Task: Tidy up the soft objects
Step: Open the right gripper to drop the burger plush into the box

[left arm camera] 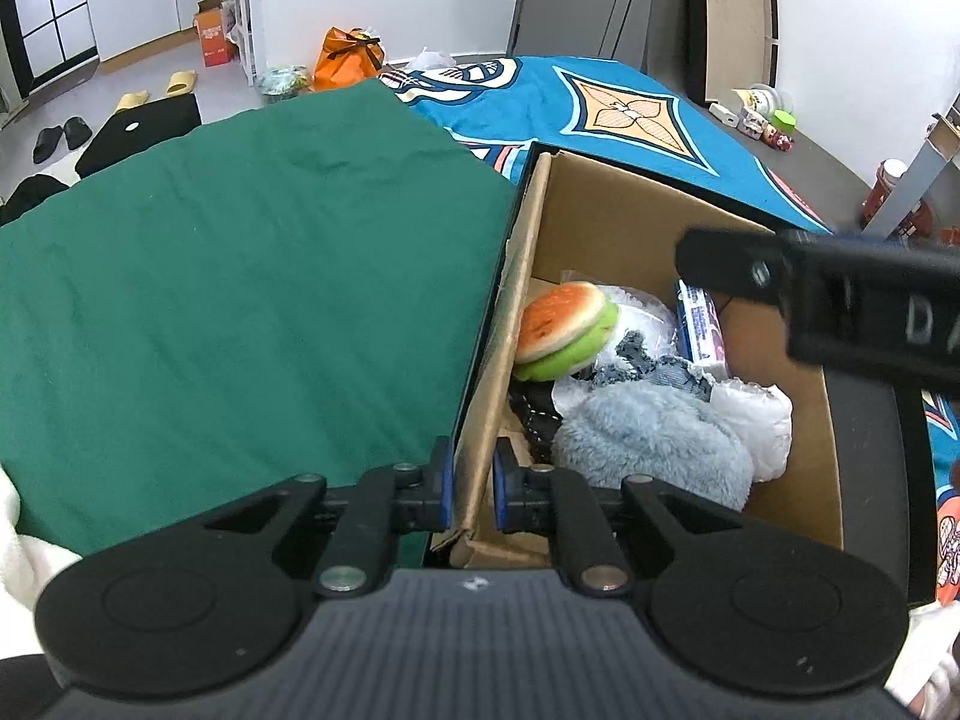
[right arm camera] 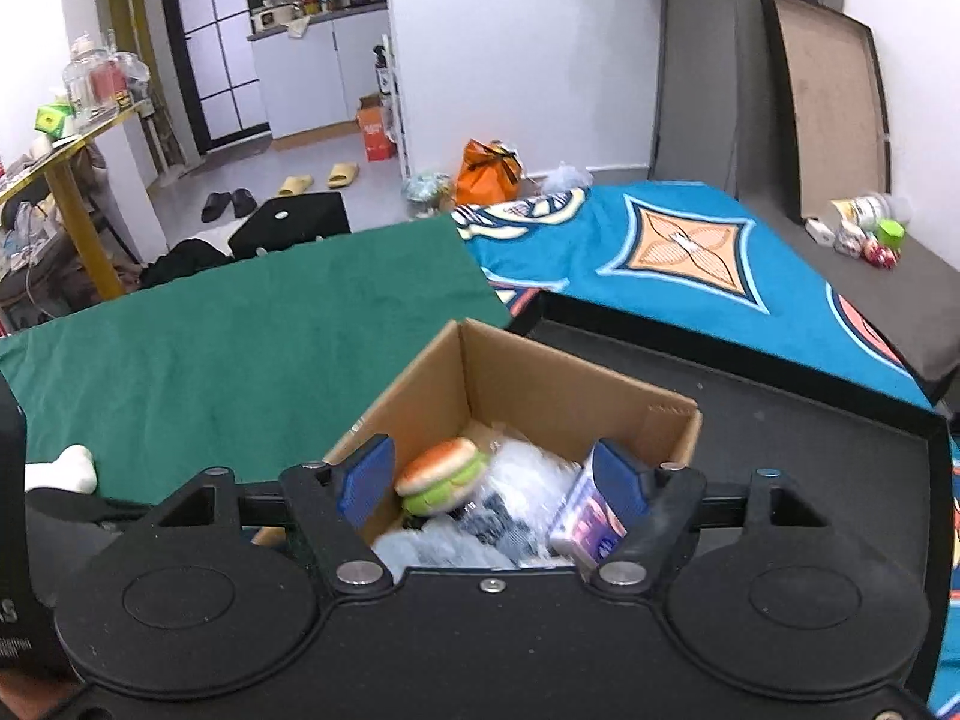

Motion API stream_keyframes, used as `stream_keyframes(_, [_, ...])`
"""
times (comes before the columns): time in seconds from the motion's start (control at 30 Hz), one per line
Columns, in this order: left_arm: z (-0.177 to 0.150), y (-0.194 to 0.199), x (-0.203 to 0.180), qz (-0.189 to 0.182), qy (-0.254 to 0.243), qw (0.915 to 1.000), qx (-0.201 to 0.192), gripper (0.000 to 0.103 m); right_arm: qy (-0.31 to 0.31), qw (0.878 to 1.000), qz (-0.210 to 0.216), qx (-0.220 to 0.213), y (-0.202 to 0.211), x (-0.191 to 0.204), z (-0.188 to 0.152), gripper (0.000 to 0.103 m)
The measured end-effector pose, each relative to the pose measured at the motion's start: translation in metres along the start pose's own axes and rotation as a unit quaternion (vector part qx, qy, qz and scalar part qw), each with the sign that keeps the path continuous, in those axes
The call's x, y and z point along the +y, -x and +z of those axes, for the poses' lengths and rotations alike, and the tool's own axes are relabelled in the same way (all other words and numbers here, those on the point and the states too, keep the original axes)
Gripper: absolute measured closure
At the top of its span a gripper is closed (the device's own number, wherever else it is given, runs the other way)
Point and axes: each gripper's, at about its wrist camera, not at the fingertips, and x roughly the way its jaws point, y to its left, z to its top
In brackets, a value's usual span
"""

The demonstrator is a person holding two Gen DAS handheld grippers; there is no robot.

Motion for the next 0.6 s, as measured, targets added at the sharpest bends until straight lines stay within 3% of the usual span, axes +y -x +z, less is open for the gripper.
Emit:
stream_keyframes(0.5, [0.007, 0.026, -0.013, 0.020, -0.011, 0.9997, 0.009, 0.087, -0.025, 1.000, -0.011, 0.014, 0.038, -0.025, -0.019, 0.030])
stream_keyframes(0.6, [0.010, 0.034, -0.020, 0.022, -0.020, 0.9995, 0.007, 0.078, -0.039, 0.999, -0.018, 0.012, 0.049, -0.034, -0.021, 0.029])
